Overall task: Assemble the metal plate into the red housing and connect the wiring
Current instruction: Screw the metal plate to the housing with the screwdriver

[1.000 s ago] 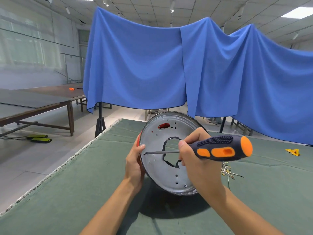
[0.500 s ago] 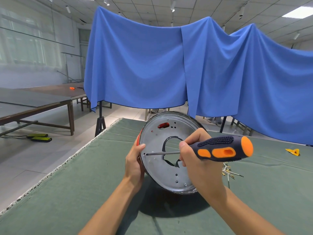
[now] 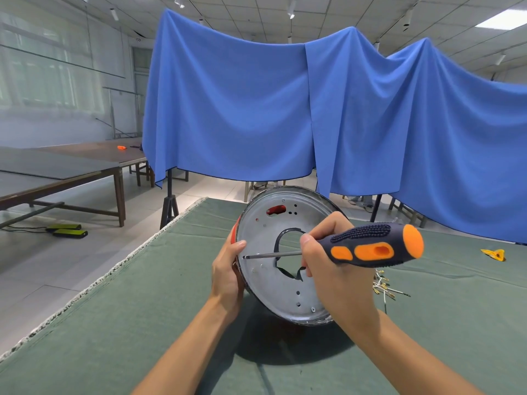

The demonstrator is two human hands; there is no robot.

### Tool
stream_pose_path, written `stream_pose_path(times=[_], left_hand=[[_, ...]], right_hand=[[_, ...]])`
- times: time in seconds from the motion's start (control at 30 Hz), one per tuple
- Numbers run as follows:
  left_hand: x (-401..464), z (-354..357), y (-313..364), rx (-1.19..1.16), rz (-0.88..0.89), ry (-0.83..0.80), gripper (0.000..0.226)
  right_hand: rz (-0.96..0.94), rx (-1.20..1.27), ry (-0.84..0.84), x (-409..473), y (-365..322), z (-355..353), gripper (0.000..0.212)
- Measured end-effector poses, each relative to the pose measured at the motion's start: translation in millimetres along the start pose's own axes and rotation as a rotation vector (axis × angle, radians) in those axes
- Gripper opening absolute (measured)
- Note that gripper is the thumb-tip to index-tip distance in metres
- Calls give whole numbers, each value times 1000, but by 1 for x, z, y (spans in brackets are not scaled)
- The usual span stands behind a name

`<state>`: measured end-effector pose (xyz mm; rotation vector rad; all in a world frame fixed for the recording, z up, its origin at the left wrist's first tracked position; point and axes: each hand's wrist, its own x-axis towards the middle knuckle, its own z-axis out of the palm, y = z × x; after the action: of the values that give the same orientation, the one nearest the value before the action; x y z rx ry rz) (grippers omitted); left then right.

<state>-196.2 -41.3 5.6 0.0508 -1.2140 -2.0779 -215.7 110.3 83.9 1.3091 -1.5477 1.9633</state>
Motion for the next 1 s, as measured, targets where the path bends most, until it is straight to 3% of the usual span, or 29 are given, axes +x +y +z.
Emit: stream_pose_path(times=[0.2, 0.4, 0.6, 0.77, 1.0], left_hand=[[-1, 1, 0, 19, 6, 21, 48], [-2, 4, 1, 14, -11, 44, 44], [-9, 23, -11, 41, -153, 87, 48], [-17, 29, -19, 275, -458, 175, 64], [-15, 17, -11, 639, -583, 139, 38]], right_hand=[[-77, -93, -73, 4, -2, 4, 19], [-20, -136, -40, 18, -3, 6, 24], [-1, -327, 9, 54, -15, 14, 30], [69, -641, -13, 71, -11, 20, 42], [161, -677, -84, 67, 4, 26, 38]])
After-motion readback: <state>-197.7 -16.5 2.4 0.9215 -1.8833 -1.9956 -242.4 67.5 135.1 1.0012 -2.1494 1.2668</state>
